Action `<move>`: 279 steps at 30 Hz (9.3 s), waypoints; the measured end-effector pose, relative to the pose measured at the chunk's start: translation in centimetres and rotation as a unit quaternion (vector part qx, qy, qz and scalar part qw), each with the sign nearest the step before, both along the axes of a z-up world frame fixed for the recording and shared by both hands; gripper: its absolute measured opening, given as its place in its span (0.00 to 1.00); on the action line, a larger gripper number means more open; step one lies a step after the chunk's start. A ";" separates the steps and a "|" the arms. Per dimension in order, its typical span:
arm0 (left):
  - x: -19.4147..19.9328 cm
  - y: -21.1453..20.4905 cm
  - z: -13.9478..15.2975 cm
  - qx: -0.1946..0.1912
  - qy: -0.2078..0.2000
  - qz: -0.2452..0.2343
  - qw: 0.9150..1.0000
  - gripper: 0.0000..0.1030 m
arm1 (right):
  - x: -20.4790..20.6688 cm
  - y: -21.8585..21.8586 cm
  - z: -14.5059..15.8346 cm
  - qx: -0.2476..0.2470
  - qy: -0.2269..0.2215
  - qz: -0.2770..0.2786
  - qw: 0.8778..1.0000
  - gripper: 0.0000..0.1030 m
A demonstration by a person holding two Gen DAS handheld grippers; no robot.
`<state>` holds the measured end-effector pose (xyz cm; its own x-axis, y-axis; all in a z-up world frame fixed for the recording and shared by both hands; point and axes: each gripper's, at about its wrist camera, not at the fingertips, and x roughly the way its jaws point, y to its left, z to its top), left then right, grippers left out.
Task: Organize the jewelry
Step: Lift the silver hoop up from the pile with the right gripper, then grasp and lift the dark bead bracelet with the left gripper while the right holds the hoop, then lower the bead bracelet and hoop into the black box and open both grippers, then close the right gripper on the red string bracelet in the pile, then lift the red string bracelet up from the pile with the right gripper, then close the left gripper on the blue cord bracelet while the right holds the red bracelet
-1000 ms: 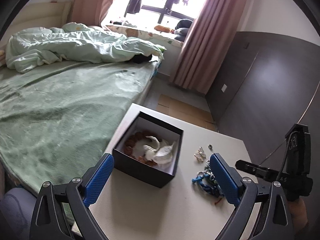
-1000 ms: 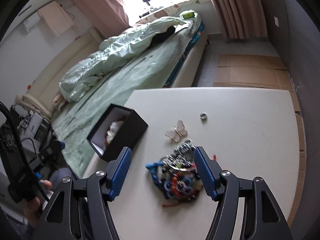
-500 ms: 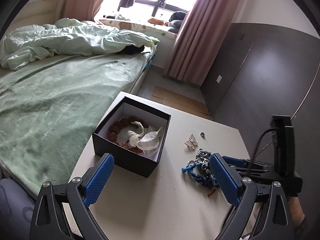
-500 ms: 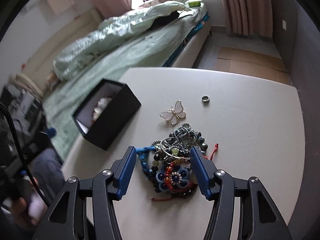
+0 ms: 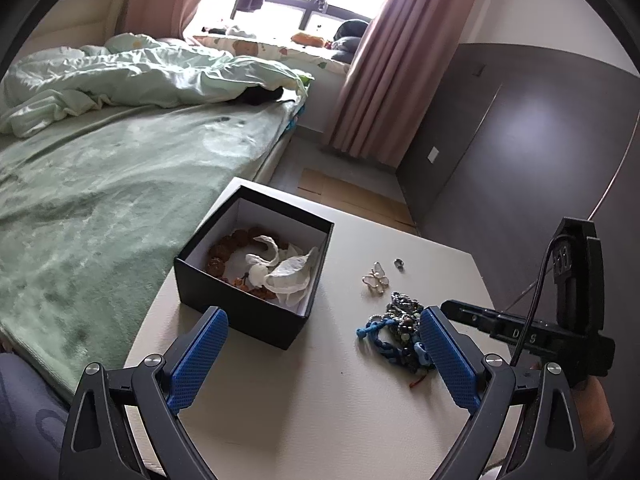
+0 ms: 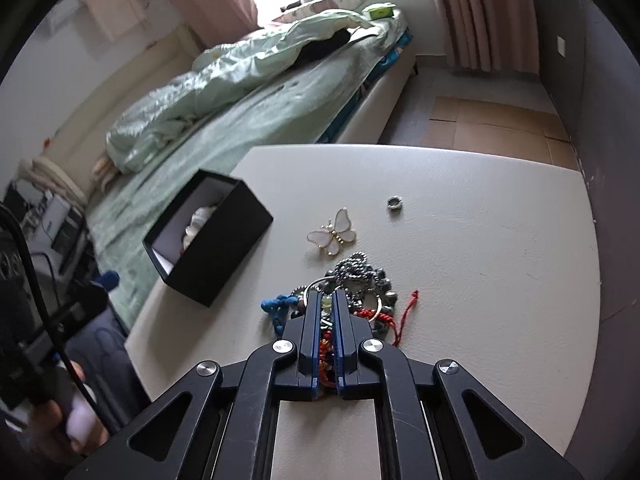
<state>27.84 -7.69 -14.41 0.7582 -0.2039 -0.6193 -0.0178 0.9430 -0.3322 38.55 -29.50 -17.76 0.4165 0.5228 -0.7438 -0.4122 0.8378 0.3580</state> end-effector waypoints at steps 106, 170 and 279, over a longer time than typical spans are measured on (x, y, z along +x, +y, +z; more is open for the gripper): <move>7.8 -8.1 0.0 -0.024 0.107 -0.164 0.980 0.10 | -0.5 -9.8 3.0 0.120 -0.020 -0.123 0.985 0.03; 5.6 10.6 2.1 -0.028 0.067 0.017 0.997 0.73 | 2.5 10.1 3.9 0.065 -0.001 0.017 0.998 0.65; 6.2 -10.6 -3.8 0.080 0.102 -0.176 0.976 0.19 | -0.8 -6.4 2.5 0.114 0.010 -0.083 0.990 0.08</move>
